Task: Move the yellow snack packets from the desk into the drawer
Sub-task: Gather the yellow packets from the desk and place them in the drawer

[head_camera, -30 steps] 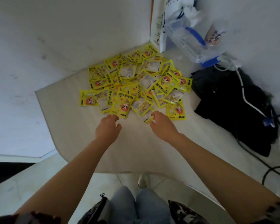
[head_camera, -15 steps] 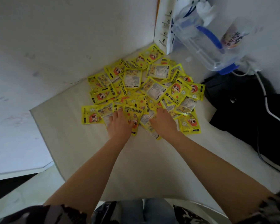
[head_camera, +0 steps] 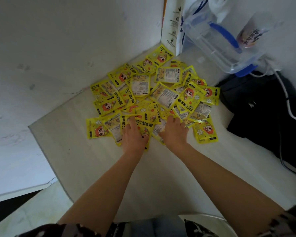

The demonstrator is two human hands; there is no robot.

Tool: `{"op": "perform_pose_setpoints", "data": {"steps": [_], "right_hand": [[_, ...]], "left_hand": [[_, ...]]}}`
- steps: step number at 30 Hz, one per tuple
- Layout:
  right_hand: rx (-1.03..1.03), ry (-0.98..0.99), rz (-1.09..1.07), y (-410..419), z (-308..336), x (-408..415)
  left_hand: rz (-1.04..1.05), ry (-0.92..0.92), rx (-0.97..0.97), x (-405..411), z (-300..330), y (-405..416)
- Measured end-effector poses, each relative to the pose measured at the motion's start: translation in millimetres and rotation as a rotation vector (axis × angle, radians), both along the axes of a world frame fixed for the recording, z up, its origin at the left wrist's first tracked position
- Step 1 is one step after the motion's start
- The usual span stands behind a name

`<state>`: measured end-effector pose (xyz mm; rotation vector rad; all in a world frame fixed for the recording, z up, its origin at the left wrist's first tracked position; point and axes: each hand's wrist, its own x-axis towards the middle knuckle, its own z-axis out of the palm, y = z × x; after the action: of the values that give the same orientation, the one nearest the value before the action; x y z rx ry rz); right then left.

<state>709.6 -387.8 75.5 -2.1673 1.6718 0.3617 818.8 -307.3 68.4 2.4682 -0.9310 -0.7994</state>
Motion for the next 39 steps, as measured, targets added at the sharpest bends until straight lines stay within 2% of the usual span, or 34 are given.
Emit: {"op": "perform_pose_setpoints", "data": {"steps": [5,14,20,23,27,39], "right_hand": [[-0.018,0.018,0.009,-0.1,4.1,-5.1],[0.165,-0.126,-0.11,1.9,10.1,-25.4],[0.2,-0.163,-0.203,1.7,11.5,-47.3],[0.187,-0.09,-0.185,4.6,11.7,-55.0],[0.191,-0.089,-0.145,8.2,7.1,-55.4],[0.111,-0.051,-0.022,17.9,6.5,-35.2]], "left_hand": [[0.036,0.033,-0.024,2.8,3.5,3.7],[0.134,0.078,-0.094,16.7,14.5,16.3],[0.409,0.17,-0.129,47.1,20.5,28.6],[0.556,0.217,-0.131,58.0,15.3,35.7],[0.671,0.256,-0.138,60.8,9.1,39.5],[0.632,0.135,-0.073,54.8,2.9,24.1]]}}
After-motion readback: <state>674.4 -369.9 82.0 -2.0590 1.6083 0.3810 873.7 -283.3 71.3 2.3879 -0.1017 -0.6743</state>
